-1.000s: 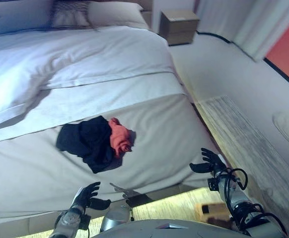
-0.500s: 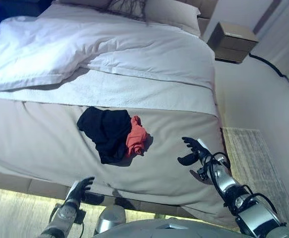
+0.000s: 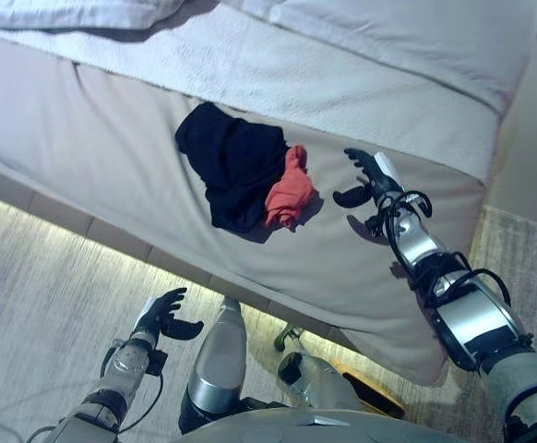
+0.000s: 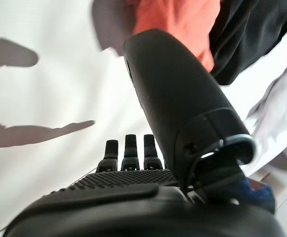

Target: Pick up the clothes from the bed and place them into the basket

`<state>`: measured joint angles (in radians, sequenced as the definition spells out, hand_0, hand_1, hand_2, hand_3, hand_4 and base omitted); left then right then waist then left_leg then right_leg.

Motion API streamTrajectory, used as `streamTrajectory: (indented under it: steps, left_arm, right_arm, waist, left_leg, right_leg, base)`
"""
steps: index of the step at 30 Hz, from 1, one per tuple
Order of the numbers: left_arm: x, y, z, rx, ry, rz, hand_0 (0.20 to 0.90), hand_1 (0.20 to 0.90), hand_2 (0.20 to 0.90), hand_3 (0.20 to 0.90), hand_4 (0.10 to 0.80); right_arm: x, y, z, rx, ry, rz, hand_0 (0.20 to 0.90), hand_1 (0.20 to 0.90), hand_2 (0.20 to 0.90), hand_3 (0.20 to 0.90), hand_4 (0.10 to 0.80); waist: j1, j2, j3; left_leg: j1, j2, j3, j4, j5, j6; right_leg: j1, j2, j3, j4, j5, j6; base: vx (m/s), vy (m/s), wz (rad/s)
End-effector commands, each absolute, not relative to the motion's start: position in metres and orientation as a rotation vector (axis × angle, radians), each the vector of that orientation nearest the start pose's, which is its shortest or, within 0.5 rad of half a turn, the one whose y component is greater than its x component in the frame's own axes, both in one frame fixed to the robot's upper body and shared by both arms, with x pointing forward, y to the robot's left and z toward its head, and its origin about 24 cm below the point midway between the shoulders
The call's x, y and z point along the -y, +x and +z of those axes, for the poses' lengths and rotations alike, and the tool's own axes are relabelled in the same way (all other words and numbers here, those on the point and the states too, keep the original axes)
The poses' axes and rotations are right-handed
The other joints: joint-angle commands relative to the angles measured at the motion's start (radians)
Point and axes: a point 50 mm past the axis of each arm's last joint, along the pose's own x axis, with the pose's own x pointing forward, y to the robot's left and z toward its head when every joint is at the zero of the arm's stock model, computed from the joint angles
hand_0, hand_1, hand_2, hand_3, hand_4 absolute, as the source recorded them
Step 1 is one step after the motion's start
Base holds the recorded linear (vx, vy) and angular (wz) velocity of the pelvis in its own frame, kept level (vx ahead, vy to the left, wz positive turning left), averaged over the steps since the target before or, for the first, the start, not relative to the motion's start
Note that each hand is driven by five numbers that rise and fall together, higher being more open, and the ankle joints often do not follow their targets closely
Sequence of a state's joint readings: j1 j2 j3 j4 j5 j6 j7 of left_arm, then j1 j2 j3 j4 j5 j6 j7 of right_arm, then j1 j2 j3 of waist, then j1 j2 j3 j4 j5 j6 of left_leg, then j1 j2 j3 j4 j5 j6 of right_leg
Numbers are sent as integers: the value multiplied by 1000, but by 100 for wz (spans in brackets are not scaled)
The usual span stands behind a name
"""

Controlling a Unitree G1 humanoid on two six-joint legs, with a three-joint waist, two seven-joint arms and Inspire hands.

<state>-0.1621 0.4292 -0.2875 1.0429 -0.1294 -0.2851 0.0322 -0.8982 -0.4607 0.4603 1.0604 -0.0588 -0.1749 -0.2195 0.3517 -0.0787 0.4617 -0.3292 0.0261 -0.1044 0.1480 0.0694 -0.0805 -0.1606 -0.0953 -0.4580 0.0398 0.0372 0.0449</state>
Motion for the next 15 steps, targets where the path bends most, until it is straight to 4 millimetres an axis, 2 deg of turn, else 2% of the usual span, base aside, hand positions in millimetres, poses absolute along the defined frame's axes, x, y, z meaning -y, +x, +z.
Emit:
streamTrajectory:
  steps: [1,8,15]
  left_arm:
    - [-275,191,-90,-619,448,-1,900,900,900,900,800]
    - [-273,202,-80,-550,400,14,900,900,900,900,800]
    - [-266,206,-74,-508,392,-21,900,900,900,900,800]
  right_arm:
    - [216,400,159,209,-849,-130,900,900,900,900,800]
    - [209,406,178,252,-908,-128,900,900,900,900,800]
    - [206,413,199,271,-924,-151,900,900,900,900,800]
  waist:
    - [43,35,-30]
    - [69,75,20]
    - [85,108,58]
  left_leg:
    - [-88,-37,77,79,-49,49]
    - [-192,-66,47,191,-71,64]
    - [-235,-75,39,213,-72,67]
  right_leg:
    - [-77,-72,0,252,-62,37]
    - [-174,-109,-11,386,-106,25]
    - [-220,-126,-13,427,-126,26]
  base:
    - [62,34,10]
    - [36,31,13]
    - [6,7,2]
